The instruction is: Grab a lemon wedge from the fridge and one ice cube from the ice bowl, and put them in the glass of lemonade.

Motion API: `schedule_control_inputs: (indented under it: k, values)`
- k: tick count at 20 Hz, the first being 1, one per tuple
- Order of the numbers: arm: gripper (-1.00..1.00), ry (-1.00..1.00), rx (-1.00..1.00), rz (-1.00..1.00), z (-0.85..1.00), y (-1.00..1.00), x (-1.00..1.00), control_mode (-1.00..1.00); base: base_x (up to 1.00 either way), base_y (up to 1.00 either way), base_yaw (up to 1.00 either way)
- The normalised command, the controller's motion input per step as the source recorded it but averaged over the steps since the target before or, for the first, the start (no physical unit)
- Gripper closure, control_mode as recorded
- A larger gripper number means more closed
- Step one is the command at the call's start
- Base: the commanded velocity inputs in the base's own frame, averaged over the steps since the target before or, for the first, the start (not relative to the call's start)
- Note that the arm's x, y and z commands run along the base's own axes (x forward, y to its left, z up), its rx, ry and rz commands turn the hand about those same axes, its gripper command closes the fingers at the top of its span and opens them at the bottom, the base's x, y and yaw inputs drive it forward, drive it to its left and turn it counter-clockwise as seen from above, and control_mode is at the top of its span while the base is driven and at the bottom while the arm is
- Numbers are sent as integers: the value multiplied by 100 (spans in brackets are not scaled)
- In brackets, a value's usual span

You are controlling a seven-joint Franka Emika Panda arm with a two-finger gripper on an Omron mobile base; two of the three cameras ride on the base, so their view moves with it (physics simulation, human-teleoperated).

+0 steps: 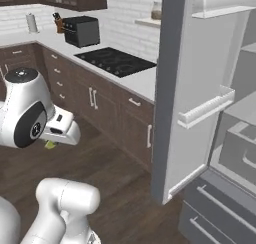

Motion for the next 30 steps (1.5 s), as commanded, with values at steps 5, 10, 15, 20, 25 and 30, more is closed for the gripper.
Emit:
schedule_control_inputs:
  k: [5, 10, 15, 20, 25, 30]
  values:
    - [100, 0, 0, 0, 0, 0, 0, 100, 100, 35, 3]
    - [100, 0, 0, 0, 0, 0, 0, 100, 100, 3, 5]
    - [100, 0, 0, 0, 0, 0, 0, 100, 100, 0, 13]
    - [100, 0, 0, 0, 0, 0, 0, 100, 100, 0, -9]
    - [100, 0, 0, 0, 0, 0, 0, 100, 100, 0, -39]
    - [100, 0, 0, 0, 0, 0, 0, 100, 66, 0, -74]
